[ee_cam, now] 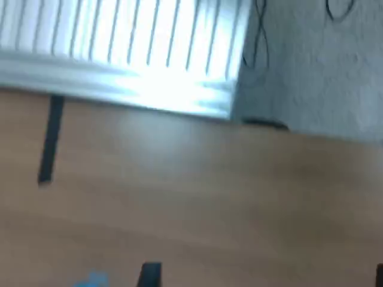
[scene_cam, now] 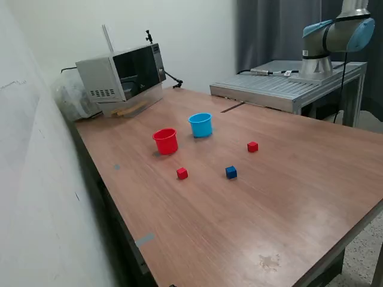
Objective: Place red objects in the red bin, and blue objects in the blue bin.
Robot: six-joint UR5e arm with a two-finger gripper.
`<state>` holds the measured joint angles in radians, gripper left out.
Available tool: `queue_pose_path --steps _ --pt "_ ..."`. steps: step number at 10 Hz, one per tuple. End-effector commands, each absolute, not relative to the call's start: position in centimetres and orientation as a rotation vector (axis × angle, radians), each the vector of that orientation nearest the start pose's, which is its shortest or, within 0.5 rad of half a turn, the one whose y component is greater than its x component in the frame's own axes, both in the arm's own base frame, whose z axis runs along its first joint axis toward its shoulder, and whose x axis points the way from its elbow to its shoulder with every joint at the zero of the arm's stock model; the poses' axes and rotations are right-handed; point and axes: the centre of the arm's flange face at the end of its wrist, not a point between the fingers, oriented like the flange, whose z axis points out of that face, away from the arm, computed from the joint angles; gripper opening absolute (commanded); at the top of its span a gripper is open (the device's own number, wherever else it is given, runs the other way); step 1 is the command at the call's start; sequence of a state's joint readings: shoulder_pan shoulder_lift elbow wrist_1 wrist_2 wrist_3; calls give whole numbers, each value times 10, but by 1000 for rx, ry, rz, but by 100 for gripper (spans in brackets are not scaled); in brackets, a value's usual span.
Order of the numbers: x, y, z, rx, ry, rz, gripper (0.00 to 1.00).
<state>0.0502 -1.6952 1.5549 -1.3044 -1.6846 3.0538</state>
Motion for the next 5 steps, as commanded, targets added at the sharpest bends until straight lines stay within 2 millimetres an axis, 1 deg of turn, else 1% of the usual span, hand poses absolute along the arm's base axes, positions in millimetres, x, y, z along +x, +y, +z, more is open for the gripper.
queue_pose_path --steps 1,2,3,4,5 --pt "-478 -219 530 -2390 2021 17 100" --pt "-503 -282 494 -2406 2028 26 100" --pt "-534 -317 432 -2407 2000 8 100" --pt "-551 -338 379 -2393 1976 -24 100" --pt "-566 -345 327 -2325 2011 -55 100"
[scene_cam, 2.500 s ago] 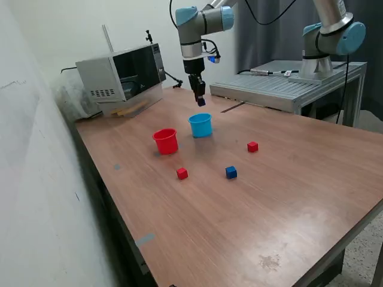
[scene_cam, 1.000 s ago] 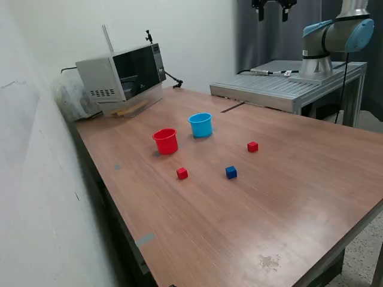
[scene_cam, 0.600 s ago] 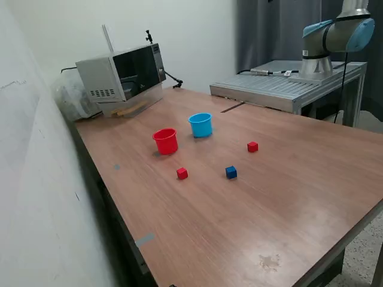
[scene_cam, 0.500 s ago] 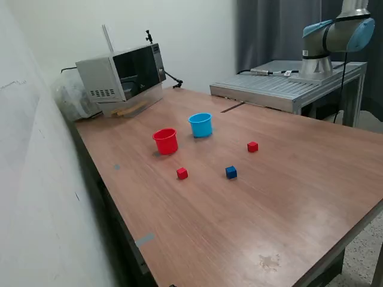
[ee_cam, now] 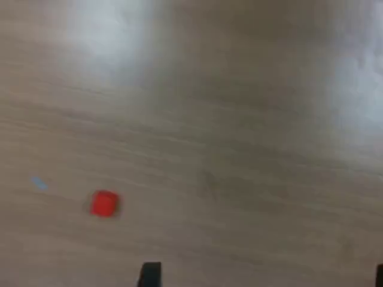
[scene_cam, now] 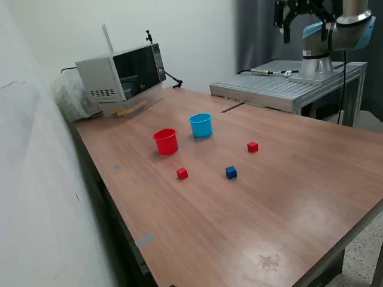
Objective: Place red objects in the red bin, and blue objects in the blue bin.
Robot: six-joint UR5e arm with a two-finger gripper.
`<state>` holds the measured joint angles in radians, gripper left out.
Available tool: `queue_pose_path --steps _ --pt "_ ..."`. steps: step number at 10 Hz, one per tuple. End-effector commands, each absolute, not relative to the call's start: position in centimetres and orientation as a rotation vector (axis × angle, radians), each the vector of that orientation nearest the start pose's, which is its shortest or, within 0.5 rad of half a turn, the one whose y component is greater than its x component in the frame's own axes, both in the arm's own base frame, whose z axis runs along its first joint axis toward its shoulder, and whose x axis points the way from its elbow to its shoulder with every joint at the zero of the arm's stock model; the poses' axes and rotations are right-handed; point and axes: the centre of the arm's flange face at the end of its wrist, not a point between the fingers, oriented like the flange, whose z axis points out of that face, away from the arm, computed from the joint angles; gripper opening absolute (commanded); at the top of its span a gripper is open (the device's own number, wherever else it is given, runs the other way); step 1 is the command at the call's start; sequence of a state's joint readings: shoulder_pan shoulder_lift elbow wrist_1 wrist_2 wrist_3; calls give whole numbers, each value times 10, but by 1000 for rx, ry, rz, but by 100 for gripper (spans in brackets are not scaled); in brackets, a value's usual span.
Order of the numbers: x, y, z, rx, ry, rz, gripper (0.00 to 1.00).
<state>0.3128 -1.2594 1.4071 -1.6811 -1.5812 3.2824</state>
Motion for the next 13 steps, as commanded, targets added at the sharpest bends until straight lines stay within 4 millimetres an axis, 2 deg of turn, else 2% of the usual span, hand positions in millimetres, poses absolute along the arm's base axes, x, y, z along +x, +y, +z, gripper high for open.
queue_pose_path --steps 1,2,3,5,6,9,11,13 --pt "-566 -345 272 -2299 1998 -81 100" --pt "-561 -339 226 -2286 1997 -87 100" --pt "-563 -321 194 -2236 2013 -104 100" --pt "-595 -230 175 -2049 2174 -128 100" --pt "-604 -201 171 -2005 2233 -122 100" --pt "-599 -191 159 -2017 2283 -78 100" --pt "-586 -191 147 -2023 2286 -74 100" --pt "-585 -192 139 -2033 2294 -60 100"
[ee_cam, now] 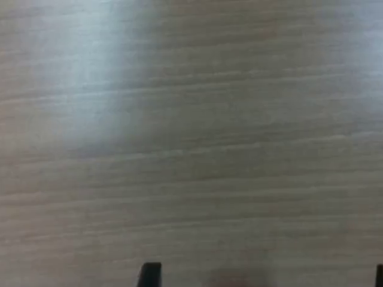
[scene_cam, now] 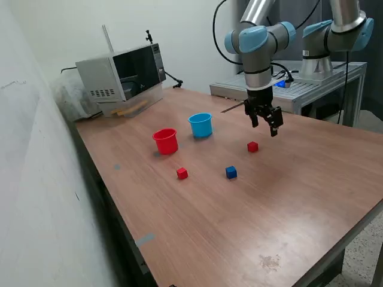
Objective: Place red objects in the red bin, and blue objects in the blue bin.
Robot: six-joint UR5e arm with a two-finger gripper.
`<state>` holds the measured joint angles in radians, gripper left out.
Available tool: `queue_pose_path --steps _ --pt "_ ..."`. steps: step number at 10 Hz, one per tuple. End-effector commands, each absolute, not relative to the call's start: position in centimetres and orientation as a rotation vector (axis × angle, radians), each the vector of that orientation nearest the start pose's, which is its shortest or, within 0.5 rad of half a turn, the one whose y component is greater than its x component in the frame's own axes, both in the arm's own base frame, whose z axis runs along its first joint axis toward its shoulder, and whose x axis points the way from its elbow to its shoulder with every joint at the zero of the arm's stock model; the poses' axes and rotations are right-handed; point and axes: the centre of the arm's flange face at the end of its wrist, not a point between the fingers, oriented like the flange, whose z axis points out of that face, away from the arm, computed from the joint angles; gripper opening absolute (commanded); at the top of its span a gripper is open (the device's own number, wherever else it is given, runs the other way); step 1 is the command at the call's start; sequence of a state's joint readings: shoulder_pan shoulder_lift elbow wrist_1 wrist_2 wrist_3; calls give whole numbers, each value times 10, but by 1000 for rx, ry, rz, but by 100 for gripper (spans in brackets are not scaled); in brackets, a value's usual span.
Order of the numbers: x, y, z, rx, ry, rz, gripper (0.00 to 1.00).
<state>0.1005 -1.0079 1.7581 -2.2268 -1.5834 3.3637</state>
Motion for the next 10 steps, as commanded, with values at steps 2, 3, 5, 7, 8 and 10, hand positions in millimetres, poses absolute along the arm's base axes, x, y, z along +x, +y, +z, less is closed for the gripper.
queue_pose_path --steps 2,3,5,7,8,10 --pt "-588 -198 128 -2048 2294 -57 100" --pt "-590 -201 128 -2047 2310 -45 100" --pt "-604 -202 121 -2056 2321 -33 100" --pt "-615 -196 116 -2043 2335 -29 100" --pt "-618 -196 115 -2048 2341 -17 100" --pt "-622 -195 110 -2045 2341 -17 100"
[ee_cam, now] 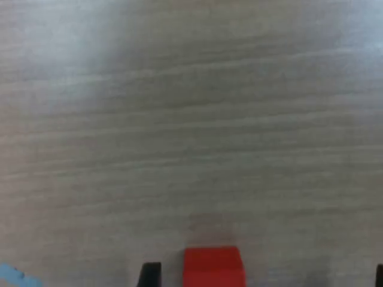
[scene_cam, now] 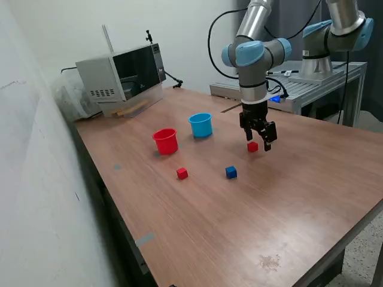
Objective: Place red objects in the red bin, and blue objects in the blue bin.
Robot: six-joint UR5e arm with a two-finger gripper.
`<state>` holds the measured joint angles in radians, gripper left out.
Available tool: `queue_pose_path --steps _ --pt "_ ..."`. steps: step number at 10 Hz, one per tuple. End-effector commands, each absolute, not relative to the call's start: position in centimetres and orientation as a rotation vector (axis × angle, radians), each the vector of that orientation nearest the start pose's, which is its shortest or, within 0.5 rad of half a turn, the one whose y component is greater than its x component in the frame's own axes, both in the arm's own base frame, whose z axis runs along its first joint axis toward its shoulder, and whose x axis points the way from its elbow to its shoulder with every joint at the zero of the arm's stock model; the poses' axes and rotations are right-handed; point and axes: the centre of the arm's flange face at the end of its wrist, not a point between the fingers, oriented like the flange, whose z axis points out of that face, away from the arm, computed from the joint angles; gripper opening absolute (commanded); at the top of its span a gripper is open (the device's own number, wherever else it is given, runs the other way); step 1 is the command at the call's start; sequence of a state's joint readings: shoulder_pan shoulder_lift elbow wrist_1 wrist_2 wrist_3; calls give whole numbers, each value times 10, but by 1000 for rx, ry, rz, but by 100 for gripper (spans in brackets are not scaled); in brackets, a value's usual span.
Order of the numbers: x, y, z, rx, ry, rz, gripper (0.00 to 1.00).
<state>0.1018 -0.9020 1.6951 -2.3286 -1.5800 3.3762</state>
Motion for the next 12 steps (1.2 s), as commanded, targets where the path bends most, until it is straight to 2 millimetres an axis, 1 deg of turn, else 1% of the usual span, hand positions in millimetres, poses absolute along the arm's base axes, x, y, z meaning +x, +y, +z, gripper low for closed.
queue_pose_path --steps 1,2,3,4,7,8,12 --pt "-623 -195 111 -2046 2342 -14 100" --pt "-624 -193 111 -2043 2346 -14 100" --pt "-626 -183 111 -2022 2362 -16 100" --pt "-628 -177 111 -2011 2371 -13 100" --pt "-629 -173 111 -2004 2377 -16 100" --pt "-629 -168 110 -1993 2383 -19 100" --pt "-627 -167 108 -1990 2379 -25 100"
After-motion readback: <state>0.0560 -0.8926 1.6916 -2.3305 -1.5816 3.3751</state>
